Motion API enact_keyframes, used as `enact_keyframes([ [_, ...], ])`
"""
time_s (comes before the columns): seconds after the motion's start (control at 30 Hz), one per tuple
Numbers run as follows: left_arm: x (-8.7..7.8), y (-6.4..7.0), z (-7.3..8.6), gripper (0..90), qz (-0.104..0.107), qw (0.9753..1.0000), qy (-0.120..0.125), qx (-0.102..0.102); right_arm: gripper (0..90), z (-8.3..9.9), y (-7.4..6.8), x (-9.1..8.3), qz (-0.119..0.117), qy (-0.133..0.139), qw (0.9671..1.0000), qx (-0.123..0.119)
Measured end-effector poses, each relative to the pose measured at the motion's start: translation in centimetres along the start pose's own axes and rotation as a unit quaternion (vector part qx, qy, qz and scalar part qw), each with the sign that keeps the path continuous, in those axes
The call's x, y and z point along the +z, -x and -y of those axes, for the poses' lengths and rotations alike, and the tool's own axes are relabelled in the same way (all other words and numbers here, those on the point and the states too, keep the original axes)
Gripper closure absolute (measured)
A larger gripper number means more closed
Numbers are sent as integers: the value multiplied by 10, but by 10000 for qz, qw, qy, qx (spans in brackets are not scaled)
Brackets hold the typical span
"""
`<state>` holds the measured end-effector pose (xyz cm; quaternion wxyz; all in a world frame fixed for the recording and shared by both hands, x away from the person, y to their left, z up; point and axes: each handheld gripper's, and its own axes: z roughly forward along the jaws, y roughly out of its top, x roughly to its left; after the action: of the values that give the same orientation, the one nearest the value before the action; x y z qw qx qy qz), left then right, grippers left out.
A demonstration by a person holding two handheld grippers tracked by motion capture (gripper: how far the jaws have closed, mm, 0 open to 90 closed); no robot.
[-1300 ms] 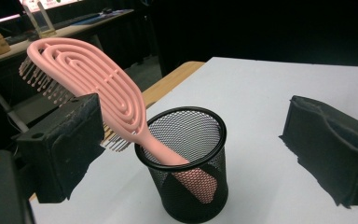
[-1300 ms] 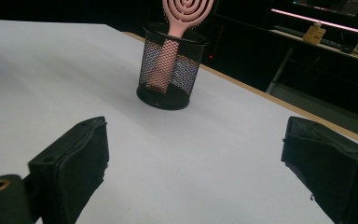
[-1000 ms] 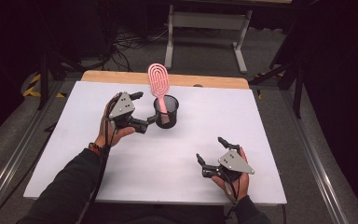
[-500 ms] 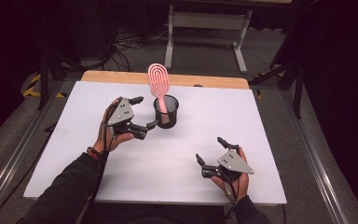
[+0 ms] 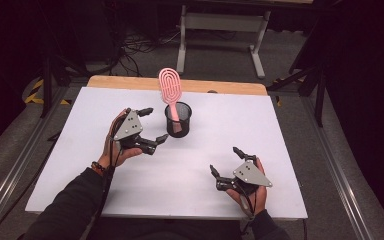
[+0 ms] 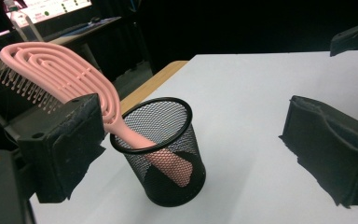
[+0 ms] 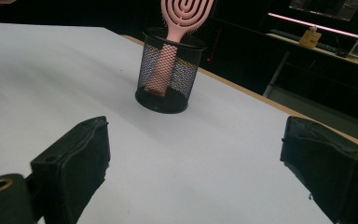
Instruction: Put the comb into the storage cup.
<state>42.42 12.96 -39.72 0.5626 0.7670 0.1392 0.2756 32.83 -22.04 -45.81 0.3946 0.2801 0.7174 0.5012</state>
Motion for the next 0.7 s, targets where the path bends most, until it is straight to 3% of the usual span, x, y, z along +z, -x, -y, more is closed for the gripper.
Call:
enact_keyframes([
  [0.7, -17, 18, 8, 61, 133, 9998, 38, 135, 85, -3, -1, -2, -17, 68, 10000, -44],
])
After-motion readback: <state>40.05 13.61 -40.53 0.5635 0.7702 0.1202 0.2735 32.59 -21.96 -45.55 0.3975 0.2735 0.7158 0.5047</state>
